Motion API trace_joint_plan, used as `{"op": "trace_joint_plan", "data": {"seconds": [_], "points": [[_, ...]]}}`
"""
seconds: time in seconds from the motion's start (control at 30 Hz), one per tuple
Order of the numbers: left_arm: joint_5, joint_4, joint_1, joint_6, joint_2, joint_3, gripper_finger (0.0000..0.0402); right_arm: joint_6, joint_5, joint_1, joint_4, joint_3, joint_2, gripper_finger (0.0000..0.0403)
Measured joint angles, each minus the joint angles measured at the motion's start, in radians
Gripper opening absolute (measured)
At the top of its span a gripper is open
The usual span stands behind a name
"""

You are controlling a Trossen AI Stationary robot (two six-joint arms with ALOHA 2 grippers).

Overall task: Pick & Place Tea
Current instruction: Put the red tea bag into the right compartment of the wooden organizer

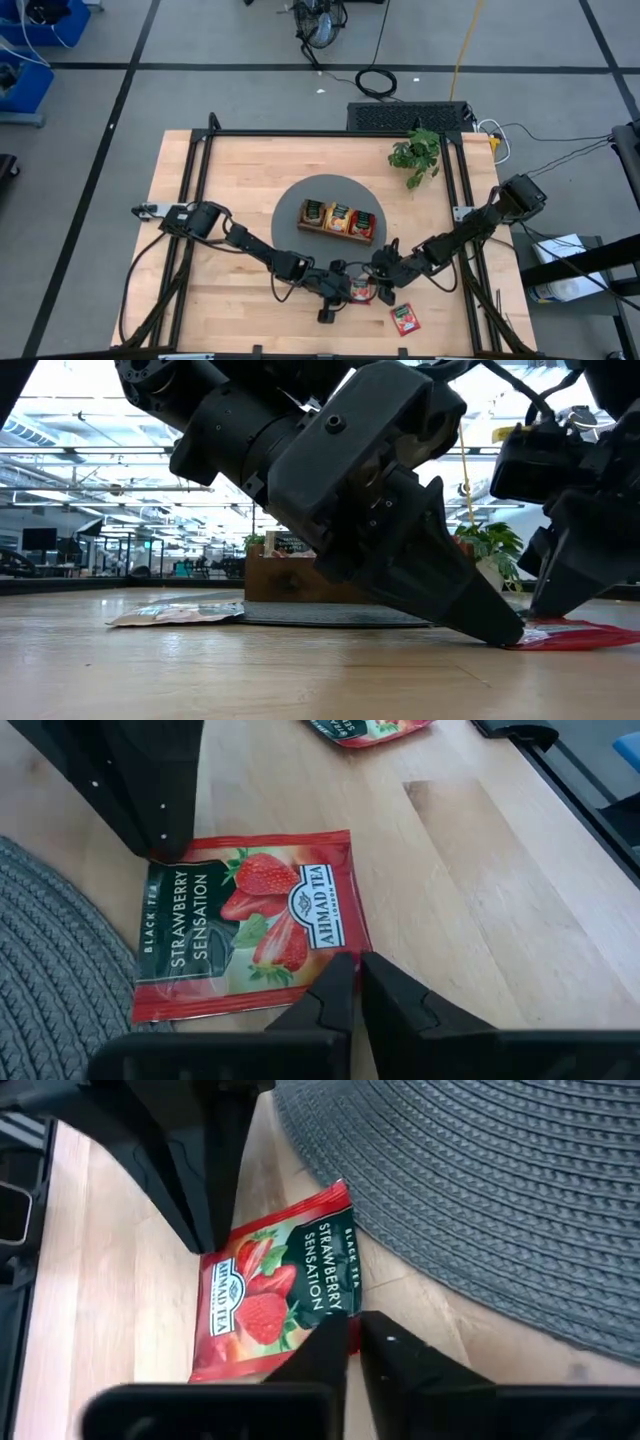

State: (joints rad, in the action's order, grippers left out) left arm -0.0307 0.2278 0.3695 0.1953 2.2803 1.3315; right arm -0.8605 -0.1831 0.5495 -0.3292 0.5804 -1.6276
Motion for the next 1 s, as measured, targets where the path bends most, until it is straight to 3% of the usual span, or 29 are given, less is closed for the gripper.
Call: {"op": "trace_joint_plan", "data": {"seconds": [0.2, 0.37, 0.63, 0.83, 1.0], "points": [[0.002, 0.013, 0.002, -0.019, 0.0, 0.0, 0.0049, 0.026, -0.003, 0.01, -0.012, 0.0, 0.0, 0.0003], [0.001, 0.041, 0.006, -0.133, -0.004, -0.001, 0.0067, 0.039, -0.003, 0.018, -0.018, 0.0, 0.0, 0.0001], [0.028, -0.026, 0.039, -0.21, -0.07, -0.005, 0.0136, 0.069, 0.001, 0.042, -0.024, 0.0, 0.0, 0.0], [0.127, -0.089, 0.086, -0.233, -0.135, -0.004, 0.0195, 0.092, -0.017, 0.048, -0.041, 0.0, 0.001, 0.0], [0.2, -0.155, 0.114, -0.236, -0.143, -0.004, 0.022, 0.144, -0.031, 0.048, -0.045, -0.001, 0.069, 0.0]]}}
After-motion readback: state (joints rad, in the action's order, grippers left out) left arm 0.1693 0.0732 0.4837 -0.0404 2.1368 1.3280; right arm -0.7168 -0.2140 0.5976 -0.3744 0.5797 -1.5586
